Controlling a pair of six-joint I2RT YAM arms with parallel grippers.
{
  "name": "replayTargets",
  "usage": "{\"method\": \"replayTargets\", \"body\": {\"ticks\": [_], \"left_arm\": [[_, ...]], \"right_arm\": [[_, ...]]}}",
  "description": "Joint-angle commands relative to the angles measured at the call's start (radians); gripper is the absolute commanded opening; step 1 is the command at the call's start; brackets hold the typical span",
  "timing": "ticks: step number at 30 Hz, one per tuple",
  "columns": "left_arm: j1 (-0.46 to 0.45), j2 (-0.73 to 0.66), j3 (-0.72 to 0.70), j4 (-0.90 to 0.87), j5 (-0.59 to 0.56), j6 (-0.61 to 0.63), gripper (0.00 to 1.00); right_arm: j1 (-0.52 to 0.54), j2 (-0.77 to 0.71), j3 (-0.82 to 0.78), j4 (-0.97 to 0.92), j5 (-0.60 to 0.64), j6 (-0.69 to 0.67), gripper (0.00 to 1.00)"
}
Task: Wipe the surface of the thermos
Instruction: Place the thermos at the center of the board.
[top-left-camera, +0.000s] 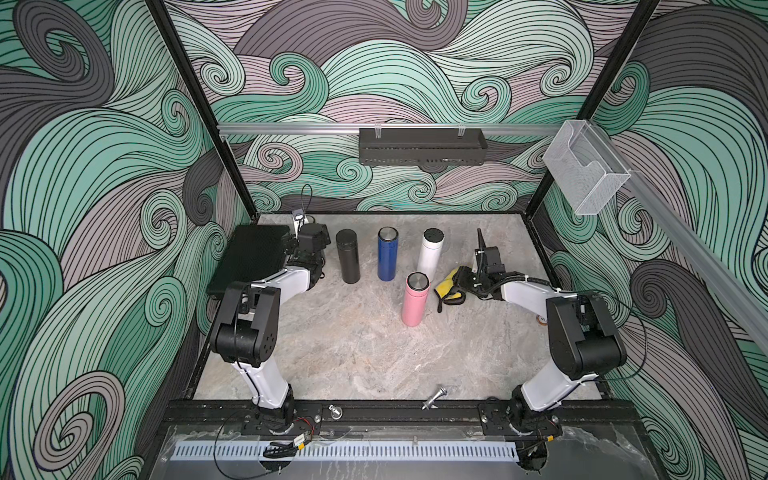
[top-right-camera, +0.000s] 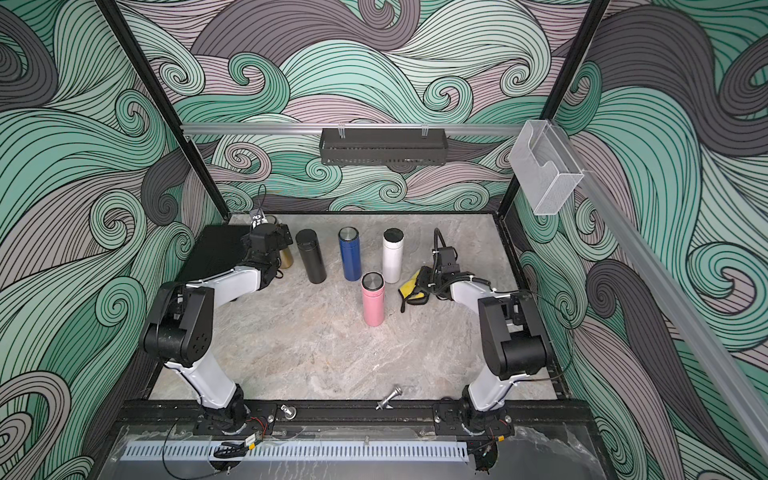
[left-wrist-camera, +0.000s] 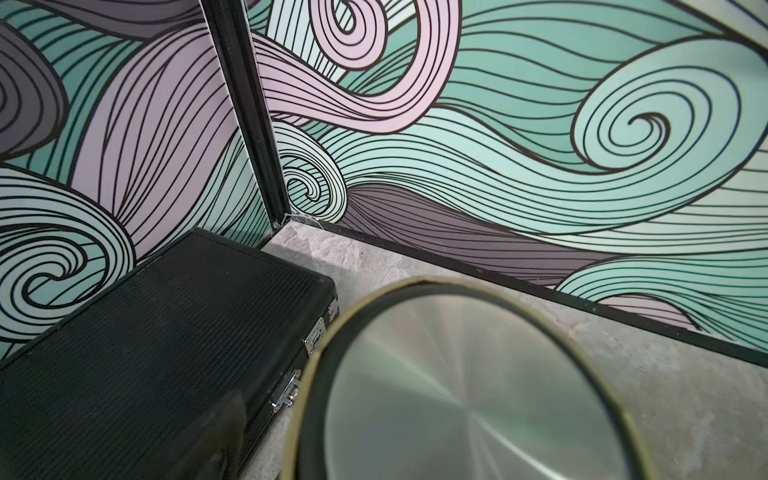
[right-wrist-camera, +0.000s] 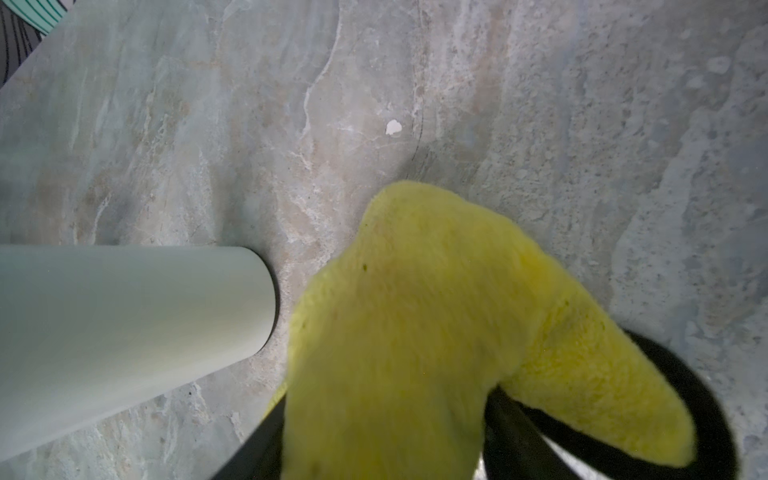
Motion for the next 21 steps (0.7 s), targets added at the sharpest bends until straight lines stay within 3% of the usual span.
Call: {"method": "replayTargets", "body": {"ticks": [1,9,12,21], "left_arm": [[-0.001,-0.052,0.015,-0.037,-0.036,-0.019,0.99],[-0.021,-0.126,0.056,-0.163,-0.094,-0.002,0.99],[-0.026,-0.173,0.081,-0.227,-0.089,0.004,0.99],[-0.036,-0.356,0.141,-0.377,0.109,-0.028,0.99]], "right_arm": [[0.010,-0.006,0.024,-0.029,0.023,0.007,0.68],[0.010,-0.083,0.016,-0.084,0.050,0.002,0.74],[0.010,-0.135,-0.005,-0.083,0.043,-0.005,0.85],[0.011,-0.233,-0.027,-0.092,0.028,-0.001,0.87]]}}
